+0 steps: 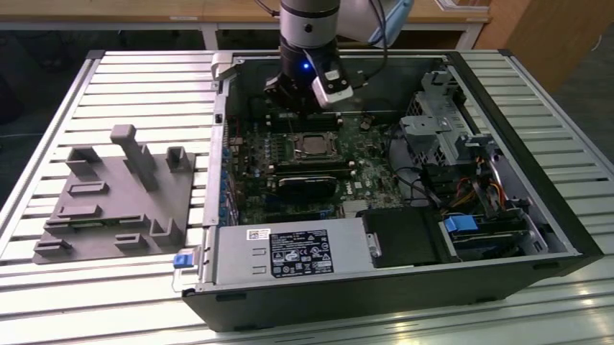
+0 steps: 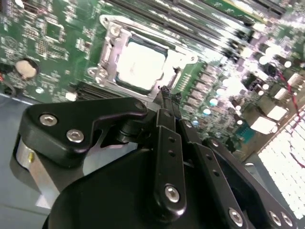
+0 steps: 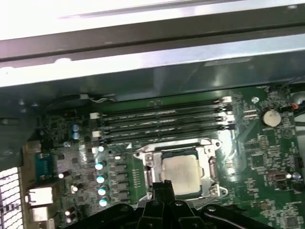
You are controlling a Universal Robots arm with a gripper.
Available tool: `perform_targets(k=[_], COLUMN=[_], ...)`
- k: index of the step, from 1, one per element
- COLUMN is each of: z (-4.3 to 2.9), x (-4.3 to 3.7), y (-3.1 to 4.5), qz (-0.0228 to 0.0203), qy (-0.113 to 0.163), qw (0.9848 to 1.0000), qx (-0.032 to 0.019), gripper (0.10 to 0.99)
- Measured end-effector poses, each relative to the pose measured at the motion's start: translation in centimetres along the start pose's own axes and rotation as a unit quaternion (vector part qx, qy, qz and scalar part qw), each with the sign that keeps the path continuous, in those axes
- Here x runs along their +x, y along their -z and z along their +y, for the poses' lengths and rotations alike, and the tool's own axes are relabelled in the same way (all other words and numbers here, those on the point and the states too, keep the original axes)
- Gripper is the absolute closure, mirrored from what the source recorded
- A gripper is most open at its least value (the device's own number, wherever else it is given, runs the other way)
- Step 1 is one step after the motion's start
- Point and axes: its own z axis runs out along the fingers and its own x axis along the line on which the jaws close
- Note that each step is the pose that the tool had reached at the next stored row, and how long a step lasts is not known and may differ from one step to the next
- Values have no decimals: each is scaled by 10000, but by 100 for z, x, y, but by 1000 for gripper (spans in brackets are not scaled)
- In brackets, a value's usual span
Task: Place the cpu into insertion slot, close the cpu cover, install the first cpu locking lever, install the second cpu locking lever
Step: 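Install the first cpu locking lever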
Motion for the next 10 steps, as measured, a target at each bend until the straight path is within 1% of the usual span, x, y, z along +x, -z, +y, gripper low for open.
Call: perform_targets(k=[5,8,10], z=[-20,-23,-15], x=[145,199,218], y=[1,-1,-2], qz=[-20,-20,-18], qy=[2,12,21], qw=[10000,10000,10000], qx=[-13,-27,-39], gripper=[980,980,980])
